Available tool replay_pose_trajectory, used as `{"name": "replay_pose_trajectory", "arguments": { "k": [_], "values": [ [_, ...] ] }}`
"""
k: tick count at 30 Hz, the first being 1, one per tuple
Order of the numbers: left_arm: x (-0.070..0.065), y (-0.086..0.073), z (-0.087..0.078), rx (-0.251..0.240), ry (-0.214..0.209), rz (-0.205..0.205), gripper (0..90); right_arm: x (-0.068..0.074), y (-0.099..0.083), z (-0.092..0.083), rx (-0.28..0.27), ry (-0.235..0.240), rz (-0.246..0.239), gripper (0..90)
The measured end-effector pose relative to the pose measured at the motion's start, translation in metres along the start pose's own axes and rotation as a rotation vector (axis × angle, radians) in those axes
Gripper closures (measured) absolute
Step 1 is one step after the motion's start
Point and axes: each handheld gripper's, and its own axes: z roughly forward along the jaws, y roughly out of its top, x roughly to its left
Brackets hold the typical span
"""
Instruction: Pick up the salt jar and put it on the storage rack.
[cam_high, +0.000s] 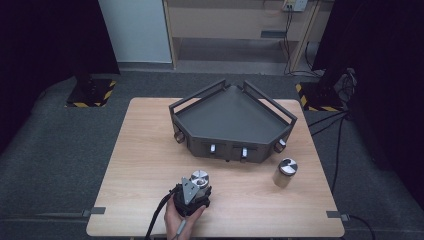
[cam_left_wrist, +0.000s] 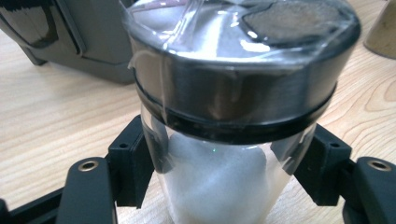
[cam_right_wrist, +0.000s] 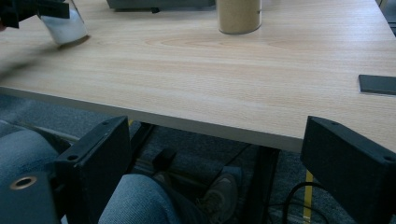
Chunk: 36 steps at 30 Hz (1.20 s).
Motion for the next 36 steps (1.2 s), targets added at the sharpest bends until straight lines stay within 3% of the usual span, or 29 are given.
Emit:
{"name": "replay_pose_trajectory", "arguments": {
  "k": [19, 31, 36],
  "values": [
    [0.007, 0.058, -0.019, -0.056, 0.025, 0.044, 30.0, 0.001, 0.0, -0.003, -0.011, -0.002, 0.004, 9.1],
    [0.009, 0.093, -0.018, -0.091, 0.012, 0.052, 30.0, 0.0, 0.0, -0.002, -0.013, -0.009, 0.006, 9.1],
    [0.009, 0.113, -0.017, -0.12, 0.019, 0.081, 30.1, 0.0, -0.001, -0.003, -0.015, -0.01, 0.014, 9.1]
  ]
}}
